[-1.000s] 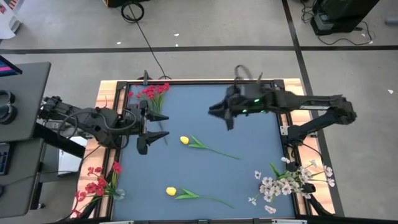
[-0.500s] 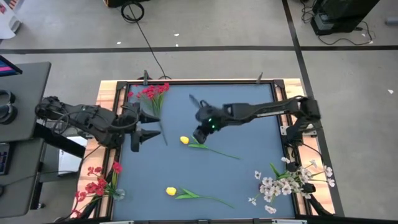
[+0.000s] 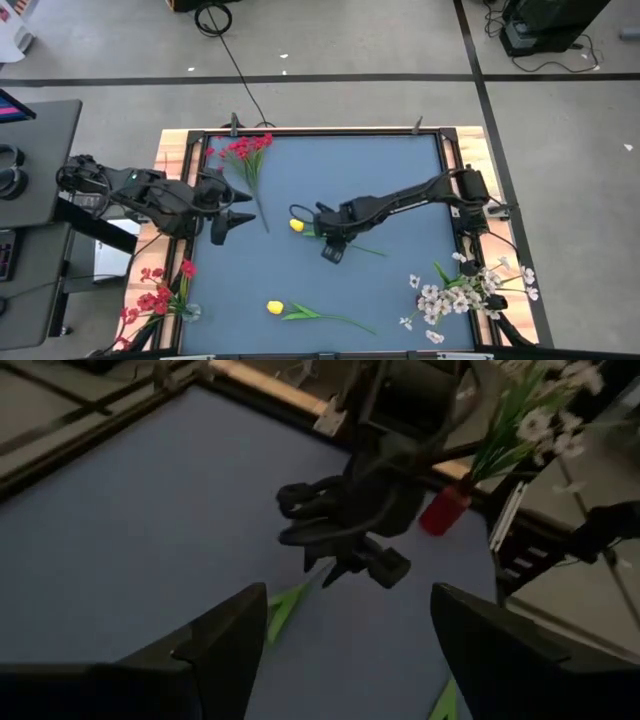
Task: Sort flowers into vase by color
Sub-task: Put the top yellow tulip into the transparent vase
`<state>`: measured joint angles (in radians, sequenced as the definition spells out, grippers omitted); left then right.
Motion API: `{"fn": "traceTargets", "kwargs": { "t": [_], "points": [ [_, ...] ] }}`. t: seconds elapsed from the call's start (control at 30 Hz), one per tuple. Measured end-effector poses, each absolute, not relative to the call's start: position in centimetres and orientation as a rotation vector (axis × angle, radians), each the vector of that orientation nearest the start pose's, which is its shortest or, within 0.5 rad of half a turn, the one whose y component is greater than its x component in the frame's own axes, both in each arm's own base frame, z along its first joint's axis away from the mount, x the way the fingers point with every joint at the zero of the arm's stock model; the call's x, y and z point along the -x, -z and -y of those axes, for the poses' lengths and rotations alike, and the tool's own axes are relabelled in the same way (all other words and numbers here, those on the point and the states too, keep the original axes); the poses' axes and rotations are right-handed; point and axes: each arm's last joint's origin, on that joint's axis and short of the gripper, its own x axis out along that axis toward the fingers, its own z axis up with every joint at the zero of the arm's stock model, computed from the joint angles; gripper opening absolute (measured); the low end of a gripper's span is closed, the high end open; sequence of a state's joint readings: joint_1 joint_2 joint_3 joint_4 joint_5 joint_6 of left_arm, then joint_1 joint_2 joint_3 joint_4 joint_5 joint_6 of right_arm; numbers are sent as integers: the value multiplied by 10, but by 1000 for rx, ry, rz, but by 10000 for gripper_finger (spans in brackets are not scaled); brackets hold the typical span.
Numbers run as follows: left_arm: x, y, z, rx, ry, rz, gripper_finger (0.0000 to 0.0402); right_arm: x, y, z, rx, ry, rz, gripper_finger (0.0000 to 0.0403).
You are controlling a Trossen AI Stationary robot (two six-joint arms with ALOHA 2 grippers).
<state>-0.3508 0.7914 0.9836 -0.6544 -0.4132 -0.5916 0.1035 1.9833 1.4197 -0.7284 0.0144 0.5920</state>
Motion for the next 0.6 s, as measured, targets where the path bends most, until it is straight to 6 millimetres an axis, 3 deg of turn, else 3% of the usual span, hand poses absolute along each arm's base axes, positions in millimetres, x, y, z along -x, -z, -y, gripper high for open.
{"fn": "traceTargets", "kwargs": {
  "t": [0.17, 0.33, 0.47, 0.6],
  "points": [
    [-142, -353, 40, 411, -193, -414, 286, -394, -154, -43, -356, 308, -1295, 192],
    [-142, -353, 40, 411, -193, -415, 286, -395, -143, -42, -276, 385, -1295, 188],
    [-142, -353, 39, 408, -195, -419, 286, -397, -140, -41, -268, 394, -1285, 142],
    [-142, -352, 39, 407, -196, -422, 286, -398, -140, -42, -281, 389, -1274, 50]
  ]
}}
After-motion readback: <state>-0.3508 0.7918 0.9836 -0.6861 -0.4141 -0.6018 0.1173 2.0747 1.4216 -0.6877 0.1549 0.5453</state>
